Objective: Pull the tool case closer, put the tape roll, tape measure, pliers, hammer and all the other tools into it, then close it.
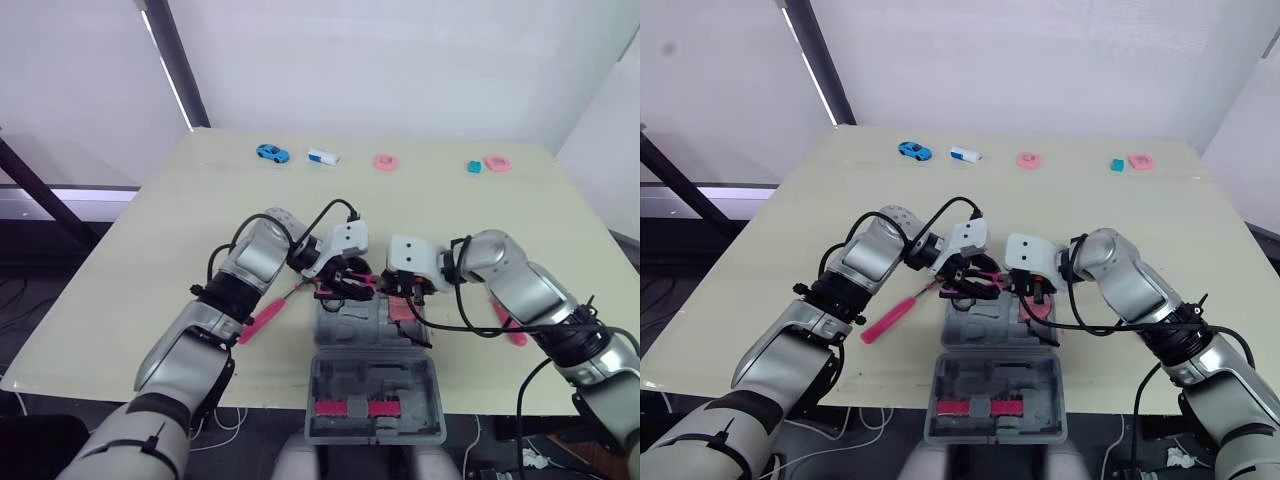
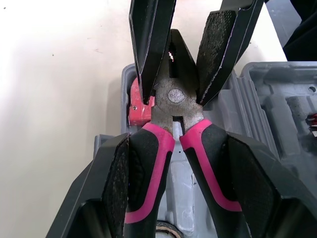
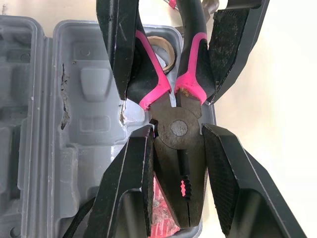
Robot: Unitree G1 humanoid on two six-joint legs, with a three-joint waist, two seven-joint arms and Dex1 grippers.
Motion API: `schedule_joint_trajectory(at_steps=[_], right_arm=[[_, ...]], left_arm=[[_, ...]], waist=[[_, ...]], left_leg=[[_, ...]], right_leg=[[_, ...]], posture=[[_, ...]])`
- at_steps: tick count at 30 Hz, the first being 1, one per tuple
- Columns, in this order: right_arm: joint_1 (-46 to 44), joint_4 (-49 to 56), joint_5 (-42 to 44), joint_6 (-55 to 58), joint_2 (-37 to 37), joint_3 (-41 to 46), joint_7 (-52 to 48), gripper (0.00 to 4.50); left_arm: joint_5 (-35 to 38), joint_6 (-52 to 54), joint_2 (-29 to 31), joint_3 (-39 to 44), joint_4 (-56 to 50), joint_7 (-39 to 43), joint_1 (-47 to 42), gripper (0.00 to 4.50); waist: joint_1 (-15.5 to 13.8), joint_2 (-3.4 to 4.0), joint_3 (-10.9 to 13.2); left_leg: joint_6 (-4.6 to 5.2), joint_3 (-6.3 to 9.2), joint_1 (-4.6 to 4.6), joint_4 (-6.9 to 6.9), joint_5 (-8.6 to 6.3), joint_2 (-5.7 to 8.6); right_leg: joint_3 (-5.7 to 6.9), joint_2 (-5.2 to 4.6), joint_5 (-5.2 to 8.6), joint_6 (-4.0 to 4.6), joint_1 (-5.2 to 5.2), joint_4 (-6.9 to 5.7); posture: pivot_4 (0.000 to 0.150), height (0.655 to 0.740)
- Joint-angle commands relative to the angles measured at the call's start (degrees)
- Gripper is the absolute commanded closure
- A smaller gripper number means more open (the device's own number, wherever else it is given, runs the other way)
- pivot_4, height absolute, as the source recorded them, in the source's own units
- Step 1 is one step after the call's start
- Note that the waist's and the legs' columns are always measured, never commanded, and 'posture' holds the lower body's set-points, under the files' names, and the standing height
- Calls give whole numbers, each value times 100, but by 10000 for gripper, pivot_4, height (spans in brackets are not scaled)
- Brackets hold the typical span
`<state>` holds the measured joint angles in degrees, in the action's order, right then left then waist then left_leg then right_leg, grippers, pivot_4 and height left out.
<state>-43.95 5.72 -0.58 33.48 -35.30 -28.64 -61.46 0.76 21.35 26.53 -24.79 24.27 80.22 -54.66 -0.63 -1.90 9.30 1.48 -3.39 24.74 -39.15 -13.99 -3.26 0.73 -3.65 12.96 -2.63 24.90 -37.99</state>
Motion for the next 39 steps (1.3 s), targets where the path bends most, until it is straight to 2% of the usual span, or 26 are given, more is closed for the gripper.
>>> schedule_joint_trajectory(at_steps=[1, 2, 4, 13, 18, 22, 25, 31, 34, 39], right_arm=[[76, 138, -20, -20, -122, 183, -30, 35338], [89, 158, -18, -14, -138, 216, -23, 35338], [110, 188, -19, -6, -164, 267, -11, 35338], [268, 406, 7, 43, -367, 402, -31, 35338], [551, 748, 90, 145, -619, 623, -22, 35338], [1029, 1176, 268, 128, -948, 955, -75, 35338], [1161, 1384, 338, 186, -978, 1083, 11, 35338], [1268, 1589, 263, 260, -1025, 1019, 132, 35338], [1270, 1619, 244, 284, -1011, 957, 154, 35338], [983, 1618, -100, 300, -804, 394, 161, 35338]], left_arm=[[224, -91, 28, 373, -35, 2, -157, 10591], [225, -121, 40, 367, -17, 1, -153, 8537], [217, -158, 43, 379, 13, -11, -142, 762], [405, -299, 201, 624, -198, 109, 73, 762], [859, -381, 739, 1012, -769, 479, 603, 762], [1628, -332, 1376, 1814, -1635, 741, 1494, 762], [1804, -436, 1974, 2127, -2115, 894, 2162, 762], [2186, -744, 2892, 3028, -2286, 986, 3318, 762], [2227, -1013, 3104, 3217, -2175, 1014, 3610, 762], [2602, -843, 3212, 3692, -2136, 909, 4048, 762]], waist=[[0, 0, 0], [-2, 0, 0], [-2, 0, 0], [10, 0, 0], [34, 1, 1], [47, 1, 1], [104, 3, 2], [117, 7, 4], [110, 9, 5], [100, 11, 6]], left_leg=[[0, 0, 0, 0, 0, 0], [0, 0, 0, 0, 0, 0], [0, 1, 0, 0, 0, 0], [0, 1, 0, -2, 0, 0], [0, 1, 0, -1, 0, -1], [0, 1, -1, -2, 0, -2], [0, 1, -3, -1, 0, -3], [-1, 1, -10, -2, 0, -7], [-1, 0, -13, -3, 1, -7], [-2, -1, -11, -5, 1, -6]], right_leg=[[0, 0, 0, 0, 0, 0], [0, 0, 0, 0, 0, 0], [0, 0, 0, 0, 0, 0], [0, 0, 0, 0, 0, -1], [-1, 0, 0, 0, 0, 0], [-1, 0, 0, 0, -1, 1], [-2, -1, 0, 1, -1, 0], [1, 0, 2, 5, -4, -5], [0, -1, 12, 22, -9, -4], [0, -1, 13, 25, -11, -2]], posture=[[1500, 7395], [1500, 7395], [1500, 7395], [1500, 7395], [1500, 7395], [1500, 7395], [1500, 7395], [1500, 7395], [1500, 7395], [1500, 7395]])
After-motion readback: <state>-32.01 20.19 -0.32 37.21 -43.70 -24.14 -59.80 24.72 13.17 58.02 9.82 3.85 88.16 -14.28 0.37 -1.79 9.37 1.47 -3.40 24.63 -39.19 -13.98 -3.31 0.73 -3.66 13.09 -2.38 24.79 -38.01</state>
